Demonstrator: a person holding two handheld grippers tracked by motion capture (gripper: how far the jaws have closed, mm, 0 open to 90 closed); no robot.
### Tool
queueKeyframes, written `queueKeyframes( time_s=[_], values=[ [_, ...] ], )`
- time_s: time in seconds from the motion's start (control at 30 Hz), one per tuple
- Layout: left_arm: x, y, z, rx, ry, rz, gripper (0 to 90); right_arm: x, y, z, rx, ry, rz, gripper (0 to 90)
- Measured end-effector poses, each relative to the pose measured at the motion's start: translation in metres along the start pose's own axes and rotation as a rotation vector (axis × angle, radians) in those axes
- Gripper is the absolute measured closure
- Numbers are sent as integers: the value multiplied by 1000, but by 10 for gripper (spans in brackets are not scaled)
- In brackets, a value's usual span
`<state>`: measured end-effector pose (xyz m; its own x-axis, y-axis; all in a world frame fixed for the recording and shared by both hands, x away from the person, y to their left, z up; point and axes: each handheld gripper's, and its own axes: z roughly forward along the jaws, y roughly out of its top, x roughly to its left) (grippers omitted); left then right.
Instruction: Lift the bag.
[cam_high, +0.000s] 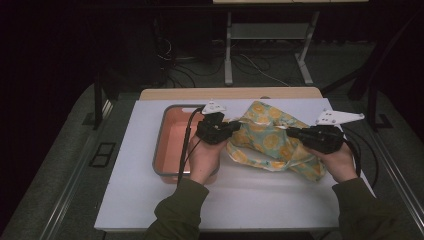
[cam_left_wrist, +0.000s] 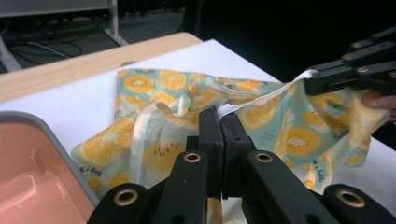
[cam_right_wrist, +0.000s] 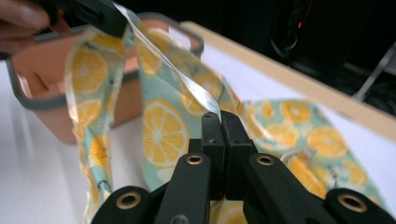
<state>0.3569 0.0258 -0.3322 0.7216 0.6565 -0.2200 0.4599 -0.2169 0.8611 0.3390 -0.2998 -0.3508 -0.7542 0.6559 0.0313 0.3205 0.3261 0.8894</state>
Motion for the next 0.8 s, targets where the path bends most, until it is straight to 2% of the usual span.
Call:
queueKeyframes(
  time_s=[0.13, 0.23, 0.3, 0.4, 0.47, 0.67, 0.8],
  values=[
    [6, -6, 0, 11, 0, -5, 781, -5, -11, 9, 49, 11, 28, 890],
    [10, -10, -5, 21, -7, 0, 670, -7, -16, 14, 69, 23, 51, 878],
    [12, -13, -12, 13, -11, 12, 585, -8, -18, 14, 75, 28, 76, 743],
    [17, -20, -25, 0, -44, 35, 458, -10, -21, 9, 64, 58, 124, 534],
    [21, -25, -34, -7, -71, 45, 387, -10, -23, 4, 54, 79, 138, 415],
    [26, -38, -60, -14, -105, 86, 273, -3, -26, -11, 51, 125, 142, 250],
    [27, -44, -79, -24, -120, 113, 217, 3, -27, -24, 24, 113, 138, 186]
  ],
)
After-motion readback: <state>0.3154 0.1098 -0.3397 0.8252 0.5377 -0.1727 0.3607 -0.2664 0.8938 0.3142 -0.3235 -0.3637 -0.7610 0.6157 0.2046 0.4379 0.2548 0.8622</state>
